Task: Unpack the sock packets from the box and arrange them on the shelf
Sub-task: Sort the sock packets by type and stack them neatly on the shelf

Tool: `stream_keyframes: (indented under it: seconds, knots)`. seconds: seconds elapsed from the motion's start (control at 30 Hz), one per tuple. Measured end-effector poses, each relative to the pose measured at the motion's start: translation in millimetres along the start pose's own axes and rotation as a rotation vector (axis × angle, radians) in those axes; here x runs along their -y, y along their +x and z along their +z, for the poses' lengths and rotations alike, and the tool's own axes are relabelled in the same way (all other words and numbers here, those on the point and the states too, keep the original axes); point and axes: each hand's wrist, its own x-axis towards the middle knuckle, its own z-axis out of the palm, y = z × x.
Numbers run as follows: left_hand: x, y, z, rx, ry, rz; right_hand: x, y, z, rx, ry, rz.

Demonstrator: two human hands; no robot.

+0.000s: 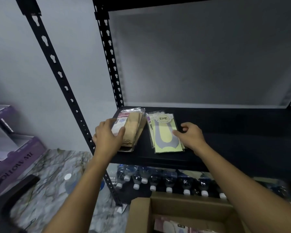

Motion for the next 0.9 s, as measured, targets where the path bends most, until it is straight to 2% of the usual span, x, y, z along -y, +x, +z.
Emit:
stream_keyframes:
  seconds: [0.1,0.17,0.3,0.37,0.5,0.6,0.7,0.9]
  knots:
    - [-5.7,-51.7,2.3,-0.121,-0.113,0.089,-8.7,-34.7,-14.8,-0.029,0.036,-0.083]
    - [-2.1,-89.6,14.4,-0.102,-0.199,0.141,-20.8,-61.5,-23.5,-0.066,0.049,-0.151]
    - [21.1,-155.6,63.6,0.216,-0.265,0.105,-66.1,-114.4,-31.9,-0.070,0.048,-0.173]
    - [31.1,-179.1,87.4,0.376,-0.244,0.049,-94.0,-132.0,-32.1,-0.026,0.076,-0.120]
    - [47.6,-212.3,123.5,0.595,-0.195,-0.030,-142.7,-157.1,-23.5,0.107,0.043,0.007]
    - [61.2,-225.8,143.3,0.700,-0.155,-0.044,-170.4,-172.8,-14.4,0.223,0.026,0.083]
    - [73.5,-232.2,156.9,0.808,-0.127,-0.064,-194.1,-183.3,-9.0,0.252,-0.028,0.131]
    - [92.4,-240.4,182.2,0.868,-0.076,-0.059,-236.7,-187.0,2.2,0.286,-0.061,0.194]
